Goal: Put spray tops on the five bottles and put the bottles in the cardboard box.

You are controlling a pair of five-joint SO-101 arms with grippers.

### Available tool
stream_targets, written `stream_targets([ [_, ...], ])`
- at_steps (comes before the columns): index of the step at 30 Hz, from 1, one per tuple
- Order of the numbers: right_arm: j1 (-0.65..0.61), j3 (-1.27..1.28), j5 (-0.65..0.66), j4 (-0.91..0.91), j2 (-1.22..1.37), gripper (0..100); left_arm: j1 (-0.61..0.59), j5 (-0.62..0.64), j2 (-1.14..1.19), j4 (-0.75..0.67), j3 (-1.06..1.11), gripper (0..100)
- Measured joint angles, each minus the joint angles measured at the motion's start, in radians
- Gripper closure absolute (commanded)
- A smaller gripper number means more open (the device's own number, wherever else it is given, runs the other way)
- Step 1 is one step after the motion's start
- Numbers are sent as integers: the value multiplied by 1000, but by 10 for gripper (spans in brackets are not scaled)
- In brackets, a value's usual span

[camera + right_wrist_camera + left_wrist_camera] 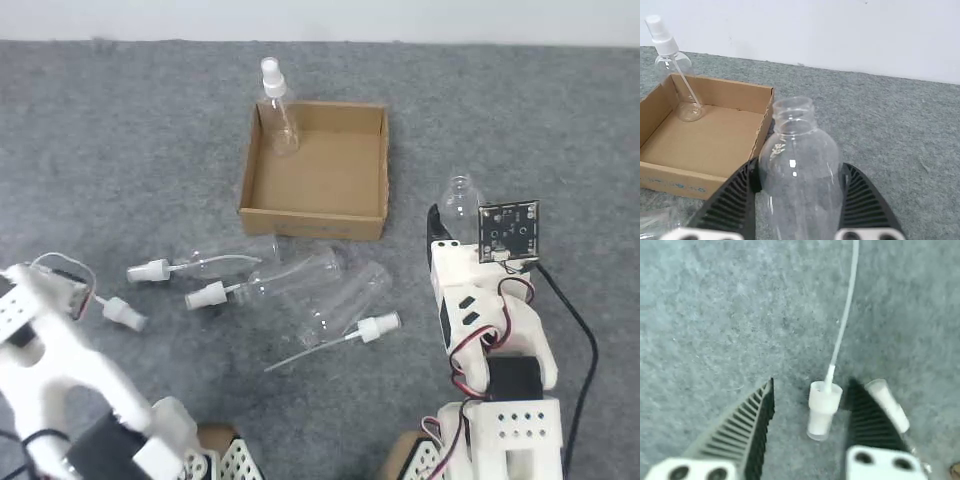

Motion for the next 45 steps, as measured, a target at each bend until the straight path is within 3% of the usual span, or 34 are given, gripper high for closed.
stream_targets([
  [12,0,0,5,0,0,944,-6,-328,0,0,-11,989],
  [28,0,0,5,0,0,944,8,-1174,0,0,-38,987],
  [35,0,0,5,0,0,944,48,-1372,0,0,-38,986],
  [41,0,0,5,0,0,944,112,-1537,0,31,-40,884],
  [45,0,0,5,0,0,944,130,-1623,0,58,-40,876],
])
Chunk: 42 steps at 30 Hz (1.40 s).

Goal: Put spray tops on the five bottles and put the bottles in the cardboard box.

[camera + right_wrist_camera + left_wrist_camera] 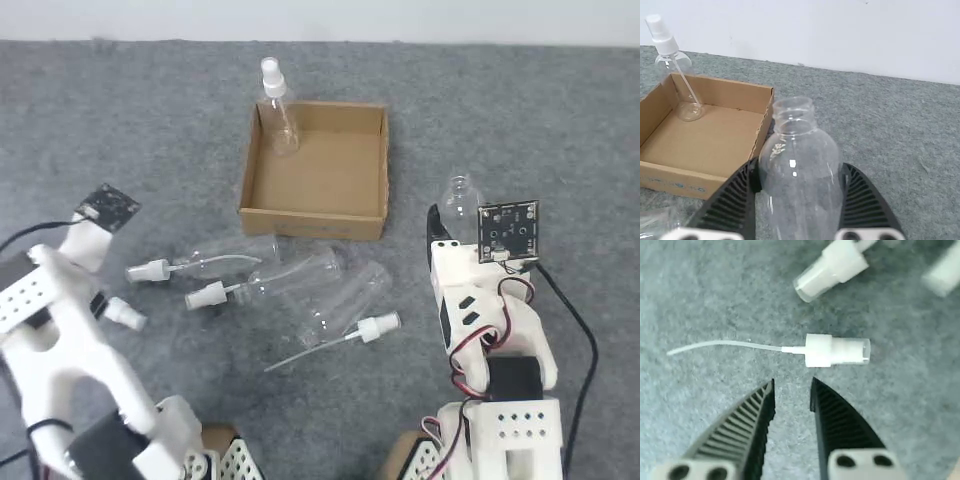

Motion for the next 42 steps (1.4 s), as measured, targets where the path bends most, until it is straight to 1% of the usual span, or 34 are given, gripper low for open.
stream_targets([
  [5,0,0,0,0,0,944,3,-155,0,9,0,874],
  [10,-2,0,0,0,0,944,2,-299,0,15,0,796],
  [14,-2,0,0,0,0,944,-2,-376,0,15,0,794],
  [22,-2,0,0,0,0,943,3,-583,0,15,28,794],
  [30,-2,0,0,0,0,943,72,-615,0,3,60,794],
  [38,-20,0,32,0,0,943,117,-615,0,-206,232,794],
  [42,-21,0,35,0,0,943,118,-615,0,-273,270,794],
])
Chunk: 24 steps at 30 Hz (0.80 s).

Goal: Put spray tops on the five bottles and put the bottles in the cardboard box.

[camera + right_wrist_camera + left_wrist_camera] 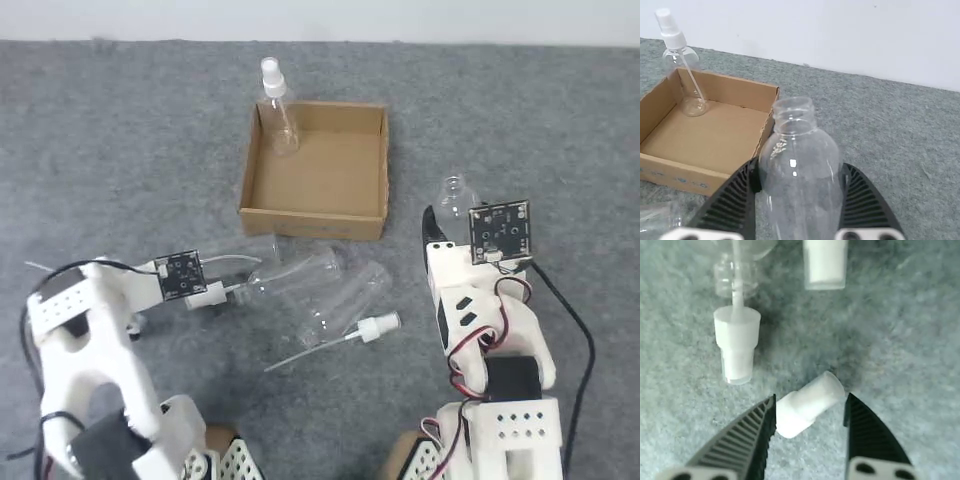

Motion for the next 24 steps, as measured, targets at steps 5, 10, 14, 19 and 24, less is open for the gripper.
stream_targets([
  [5,0,0,0,0,0,943,2,0,0,-69,63,795],
  [10,0,0,0,0,0,943,5,0,-12,-147,120,844],
  [14,0,0,0,0,0,943,-2,0,-17,-161,144,893],
  [19,0,0,0,0,0,943,-3,-2,-17,-160,158,916],
  [24,0,0,0,0,0,943,-14,-2,-9,-155,160,935],
])
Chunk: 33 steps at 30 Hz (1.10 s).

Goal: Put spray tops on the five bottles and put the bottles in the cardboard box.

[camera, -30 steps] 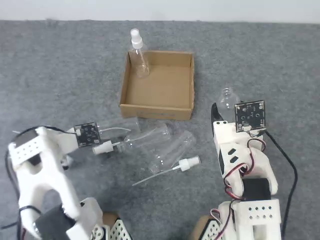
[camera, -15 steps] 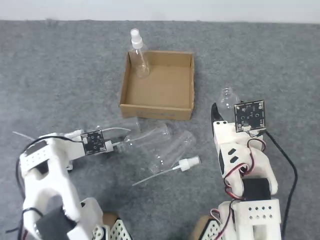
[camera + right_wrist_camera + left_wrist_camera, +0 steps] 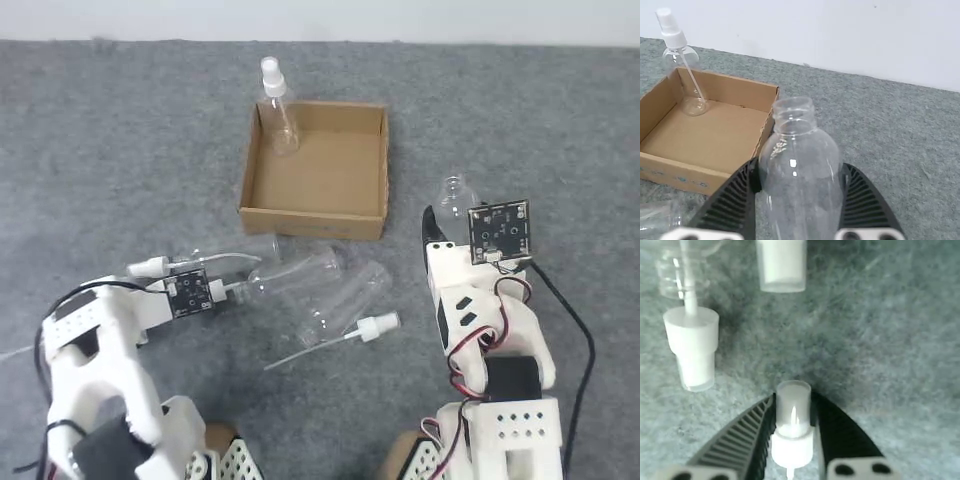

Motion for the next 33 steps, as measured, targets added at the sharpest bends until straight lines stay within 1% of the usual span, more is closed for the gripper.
stream_targets([
  [11,0,0,0,0,0,943,-31,11,-2,32,-2,988],
  [15,0,0,0,0,0,943,-32,101,2,32,-5,988],
  [17,0,0,0,0,0,943,-37,141,6,54,-26,988],
  [19,0,0,0,0,0,943,-48,164,6,114,-60,988],
  [25,0,0,0,0,0,943,-48,175,6,416,-190,988],
  [27,0,0,0,0,0,943,-48,175,6,485,-229,988],
  [30,0,0,0,0,0,943,-48,183,6,552,-258,988],
  [33,0,0,0,0,0,943,-48,236,6,571,-264,988],
])
